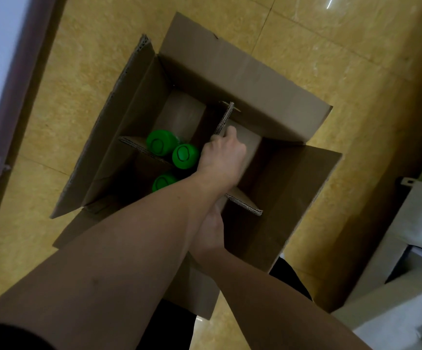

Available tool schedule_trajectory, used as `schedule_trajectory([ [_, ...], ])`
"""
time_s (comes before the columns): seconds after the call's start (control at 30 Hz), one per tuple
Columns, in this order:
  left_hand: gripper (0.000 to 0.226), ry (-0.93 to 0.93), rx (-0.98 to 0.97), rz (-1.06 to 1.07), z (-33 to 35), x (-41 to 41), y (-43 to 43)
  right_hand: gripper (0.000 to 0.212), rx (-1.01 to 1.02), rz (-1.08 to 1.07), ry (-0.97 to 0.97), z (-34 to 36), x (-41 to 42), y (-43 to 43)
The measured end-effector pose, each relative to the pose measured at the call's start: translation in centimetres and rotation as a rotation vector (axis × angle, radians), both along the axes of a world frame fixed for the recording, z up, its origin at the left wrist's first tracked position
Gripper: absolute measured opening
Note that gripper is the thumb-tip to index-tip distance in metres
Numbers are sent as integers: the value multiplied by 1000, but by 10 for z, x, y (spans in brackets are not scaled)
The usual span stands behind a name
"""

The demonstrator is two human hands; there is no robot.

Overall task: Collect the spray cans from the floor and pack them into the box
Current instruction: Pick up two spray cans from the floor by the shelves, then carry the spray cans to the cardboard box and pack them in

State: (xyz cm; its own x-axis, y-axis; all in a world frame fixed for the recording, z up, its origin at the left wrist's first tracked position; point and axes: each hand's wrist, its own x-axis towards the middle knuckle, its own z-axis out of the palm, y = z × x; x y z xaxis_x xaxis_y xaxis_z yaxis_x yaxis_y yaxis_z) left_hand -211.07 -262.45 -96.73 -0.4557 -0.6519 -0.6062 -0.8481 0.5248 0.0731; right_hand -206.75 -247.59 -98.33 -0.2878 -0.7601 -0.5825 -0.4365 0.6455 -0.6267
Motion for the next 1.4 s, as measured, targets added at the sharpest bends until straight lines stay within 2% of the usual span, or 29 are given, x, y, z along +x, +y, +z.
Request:
schedule_trajectory([
  [0.13, 24, 2, 5, -29, -11, 5, 1, 36, 15, 189, 82, -11, -2, 1],
  [0.3, 39, -39, -23, -123, -25, 11, 3, 40, -32, 268, 165, -22, -2, 0],
  [0.4, 41, -40, -1, -138, -29, 14, -1, 39, 19, 360, 229, -26, -1, -1],
  [0.5, 46, -22, 55, -106, -28, 17, -3, 52, 34, 406, 251, -24, -1, 0],
  [0.67, 64, 96, 156, -45, -17, 31, -6, 83, 66, 407, 182, -4, -13, -4],
  [0.83, 75, 173, 116, 42, 11, 49, -15, 98, 149, 413, 199, 13, -24, -5],
  [1.17, 74, 76, 37, 140, 92, 98, -17, 81, 177, 484, 324, 78, -56, -16],
  [1.4, 70, 80, -20, 216, 184, 116, -33, 76, 32, 483, 502, 168, -75, -70],
])
